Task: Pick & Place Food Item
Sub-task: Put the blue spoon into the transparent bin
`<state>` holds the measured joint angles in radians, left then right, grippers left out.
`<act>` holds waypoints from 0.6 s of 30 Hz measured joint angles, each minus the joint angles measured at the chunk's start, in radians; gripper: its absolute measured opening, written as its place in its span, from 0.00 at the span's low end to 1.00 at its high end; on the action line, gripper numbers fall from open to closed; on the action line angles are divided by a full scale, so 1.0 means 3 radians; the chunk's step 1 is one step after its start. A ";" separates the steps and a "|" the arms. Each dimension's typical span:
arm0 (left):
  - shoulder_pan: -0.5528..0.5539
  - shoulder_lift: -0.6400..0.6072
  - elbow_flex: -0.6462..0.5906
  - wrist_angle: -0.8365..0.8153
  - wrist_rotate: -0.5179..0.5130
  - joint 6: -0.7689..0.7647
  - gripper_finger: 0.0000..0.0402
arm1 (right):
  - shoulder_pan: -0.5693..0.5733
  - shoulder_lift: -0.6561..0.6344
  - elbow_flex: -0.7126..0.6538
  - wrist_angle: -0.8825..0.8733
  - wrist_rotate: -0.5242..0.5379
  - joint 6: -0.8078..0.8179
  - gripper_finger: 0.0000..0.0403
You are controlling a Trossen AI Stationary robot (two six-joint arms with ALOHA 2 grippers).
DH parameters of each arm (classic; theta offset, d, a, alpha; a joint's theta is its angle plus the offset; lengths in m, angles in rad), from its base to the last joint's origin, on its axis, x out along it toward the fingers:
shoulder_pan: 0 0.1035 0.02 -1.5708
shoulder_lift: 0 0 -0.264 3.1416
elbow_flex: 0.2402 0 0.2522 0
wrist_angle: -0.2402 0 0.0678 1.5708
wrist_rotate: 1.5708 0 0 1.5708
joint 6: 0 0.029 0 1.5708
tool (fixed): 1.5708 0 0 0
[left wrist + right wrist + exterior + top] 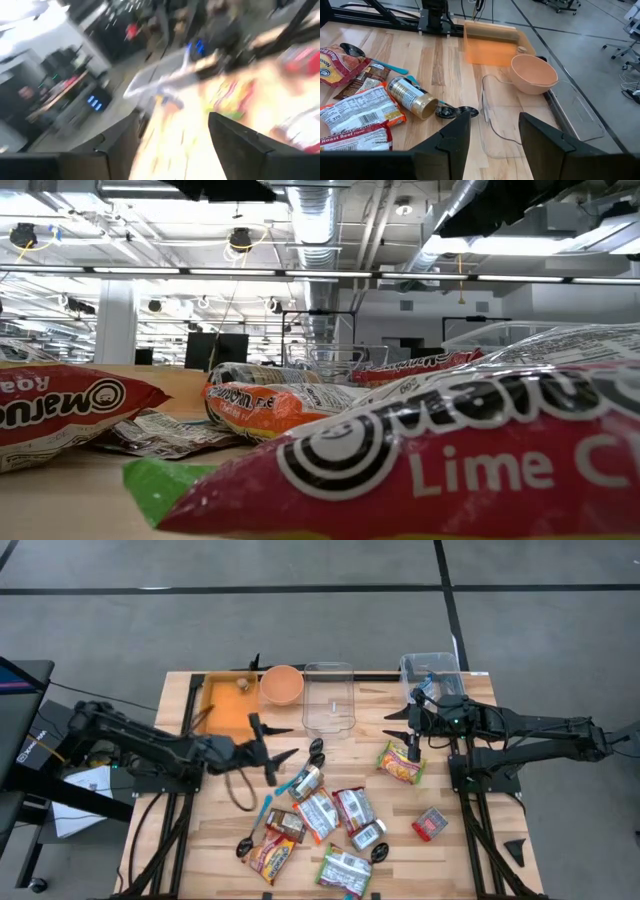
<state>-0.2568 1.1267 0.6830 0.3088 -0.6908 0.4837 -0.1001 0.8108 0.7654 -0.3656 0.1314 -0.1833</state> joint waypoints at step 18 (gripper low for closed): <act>-0.0066 0.0792 0.0722 -0.0585 -0.0153 -0.0505 0.89 | 0.0001 0.0000 0.0000 -0.0012 0.0000 0.0000 0.41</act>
<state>-0.2768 1.3643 0.8997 0.1333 -0.7368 0.3321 -0.0998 0.8108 0.7654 -0.3691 0.1314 -0.1833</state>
